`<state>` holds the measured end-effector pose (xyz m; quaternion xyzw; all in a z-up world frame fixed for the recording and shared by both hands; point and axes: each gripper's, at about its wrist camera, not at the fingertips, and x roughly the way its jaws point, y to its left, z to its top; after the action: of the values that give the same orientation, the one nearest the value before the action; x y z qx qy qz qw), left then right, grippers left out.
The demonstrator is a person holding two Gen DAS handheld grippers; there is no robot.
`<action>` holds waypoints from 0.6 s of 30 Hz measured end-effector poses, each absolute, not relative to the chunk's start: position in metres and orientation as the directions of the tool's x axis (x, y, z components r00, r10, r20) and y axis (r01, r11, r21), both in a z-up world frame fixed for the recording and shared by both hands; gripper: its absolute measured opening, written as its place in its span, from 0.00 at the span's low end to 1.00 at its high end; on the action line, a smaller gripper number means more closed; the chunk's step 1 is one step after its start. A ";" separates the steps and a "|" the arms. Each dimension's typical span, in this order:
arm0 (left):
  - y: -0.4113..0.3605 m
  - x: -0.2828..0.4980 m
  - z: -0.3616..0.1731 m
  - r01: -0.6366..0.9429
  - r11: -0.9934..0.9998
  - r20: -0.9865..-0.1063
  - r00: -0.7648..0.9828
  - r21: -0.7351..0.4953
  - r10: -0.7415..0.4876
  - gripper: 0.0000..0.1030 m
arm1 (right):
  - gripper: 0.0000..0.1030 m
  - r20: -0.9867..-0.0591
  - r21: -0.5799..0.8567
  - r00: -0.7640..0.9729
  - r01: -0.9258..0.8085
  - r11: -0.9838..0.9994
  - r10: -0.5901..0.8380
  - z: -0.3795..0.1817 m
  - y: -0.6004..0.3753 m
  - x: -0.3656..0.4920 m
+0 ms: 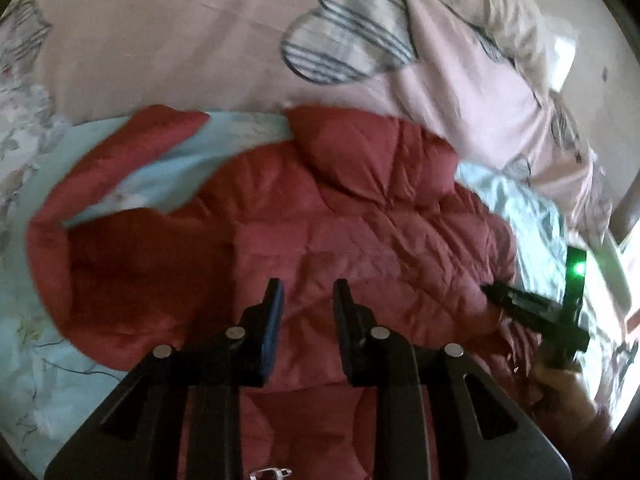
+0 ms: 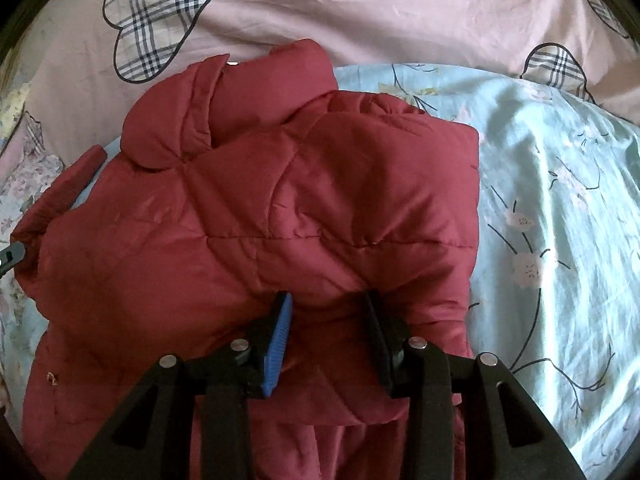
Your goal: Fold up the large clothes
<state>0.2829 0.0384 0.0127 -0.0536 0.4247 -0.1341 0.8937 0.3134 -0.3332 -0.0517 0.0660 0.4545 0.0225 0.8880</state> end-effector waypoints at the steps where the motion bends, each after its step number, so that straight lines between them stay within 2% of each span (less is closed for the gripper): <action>1: 0.031 0.285 0.006 0.198 0.963 -0.759 0.594 -0.185 -0.268 0.21 | 0.38 -0.804 0.136 0.586 0.019 0.991 0.099 -0.052 -0.333 0.313; 6: 0.023 0.300 -0.042 0.152 0.980 -0.837 0.515 -0.126 -0.187 0.21 | 0.39 -0.804 0.122 0.588 0.009 0.993 0.093 -0.055 -0.332 0.315; 11: 0.040 0.300 -0.062 0.132 0.972 -0.828 0.510 -0.194 -0.234 0.21 | 0.42 -0.803 0.148 0.585 0.003 0.989 0.118 -0.059 -0.333 0.319; 18: 0.034 0.298 -0.064 0.139 0.980 -0.833 0.518 -0.145 -0.196 0.21 | 0.51 -0.805 0.134 0.582 -0.011 0.991 0.116 -0.058 -0.327 0.318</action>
<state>0.2983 0.0341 -0.0637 -0.0298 0.4814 -0.0963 0.8707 0.3184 -0.3266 -0.0578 0.0573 0.4560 0.0359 0.8874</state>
